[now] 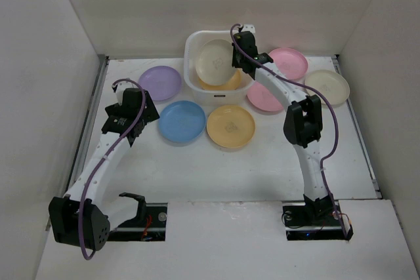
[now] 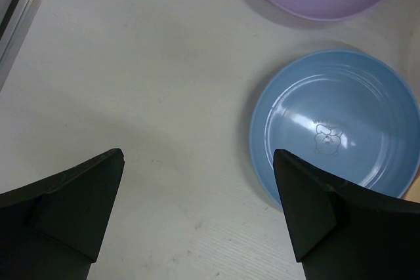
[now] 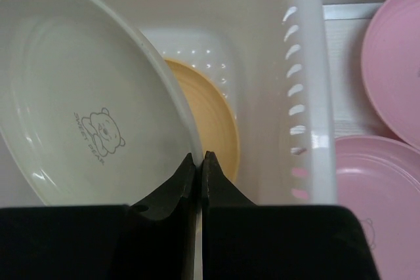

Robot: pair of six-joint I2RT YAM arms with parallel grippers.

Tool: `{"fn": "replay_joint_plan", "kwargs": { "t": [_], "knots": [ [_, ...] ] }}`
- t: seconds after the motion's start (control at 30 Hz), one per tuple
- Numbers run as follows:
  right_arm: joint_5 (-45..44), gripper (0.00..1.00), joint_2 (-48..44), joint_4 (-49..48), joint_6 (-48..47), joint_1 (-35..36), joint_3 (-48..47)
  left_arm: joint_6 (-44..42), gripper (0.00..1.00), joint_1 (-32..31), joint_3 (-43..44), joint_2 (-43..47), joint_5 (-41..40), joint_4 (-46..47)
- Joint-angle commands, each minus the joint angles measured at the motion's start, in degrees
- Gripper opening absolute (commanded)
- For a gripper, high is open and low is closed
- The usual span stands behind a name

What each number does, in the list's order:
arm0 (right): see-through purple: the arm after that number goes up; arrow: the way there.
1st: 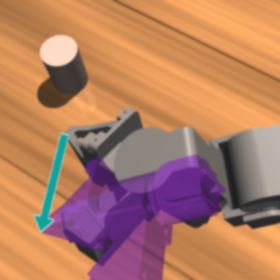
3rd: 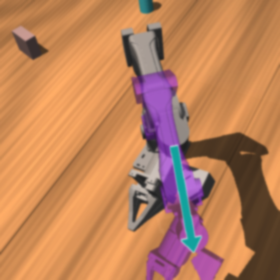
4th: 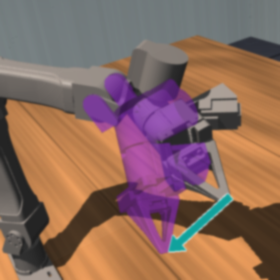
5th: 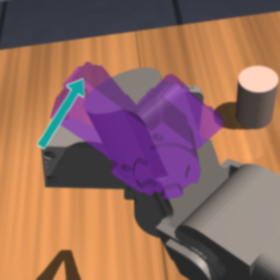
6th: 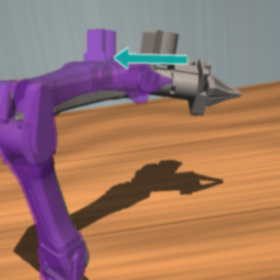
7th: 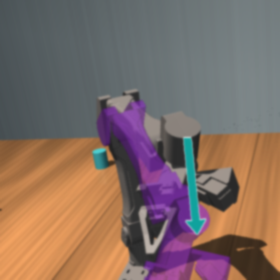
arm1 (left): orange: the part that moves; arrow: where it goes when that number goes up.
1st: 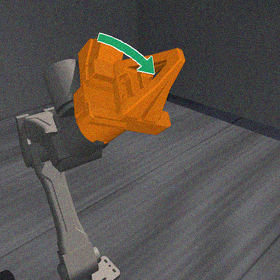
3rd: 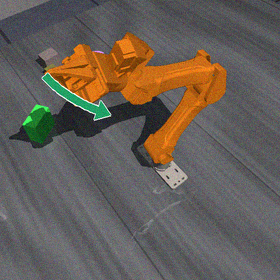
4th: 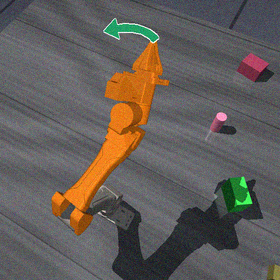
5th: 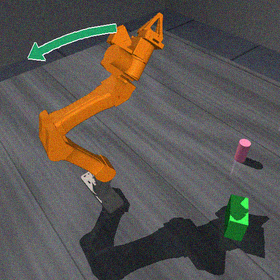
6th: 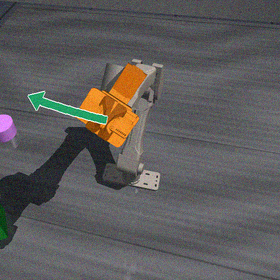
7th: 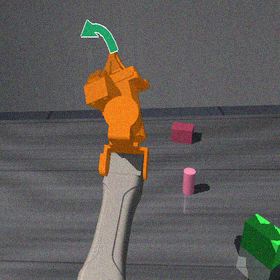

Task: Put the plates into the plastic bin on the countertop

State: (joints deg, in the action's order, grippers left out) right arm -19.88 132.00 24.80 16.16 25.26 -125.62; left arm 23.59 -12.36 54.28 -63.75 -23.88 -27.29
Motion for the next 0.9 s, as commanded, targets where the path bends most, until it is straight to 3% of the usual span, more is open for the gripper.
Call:
{"fn": "replay_joint_plan", "kwargs": {
  "t": [0.0, 0.4, 0.5, 0.73, 0.87],
  "knots": [
    [-0.6, 0.06, 1.1, -4.8, -3.2, 1.5, -5.2, 1.3, 1.00, 1.3, -1.5, 2.4, 0.1, -0.4],
    [-5.9, 0.15, 3.1, -5.0, -4.8, 2.6, -2.8, 4.9, 1.00, 4.4, -3.7, -1.0, 4.8, 1.2],
    [-6.7, 0.26, 3.2, -5.3, -5.1, 2.6, -2.8, 6.1, 1.00, 4.5, -4.5, -2.1, 6.1, 2.5],
    [-6.9, 0.61, 1.5, -6.0, -6.0, 2.6, -1.9, 7.8, 1.00, 5.0, -4.8, -5.5, 8.1, 4.3],
    [-6.7, 0.73, -4.0, -8.5, -6.5, 3.1, 1.8, 10.5, 0.99, 5.5, -5.5, -7.6, 9.3, 7.1]
  ]
}}
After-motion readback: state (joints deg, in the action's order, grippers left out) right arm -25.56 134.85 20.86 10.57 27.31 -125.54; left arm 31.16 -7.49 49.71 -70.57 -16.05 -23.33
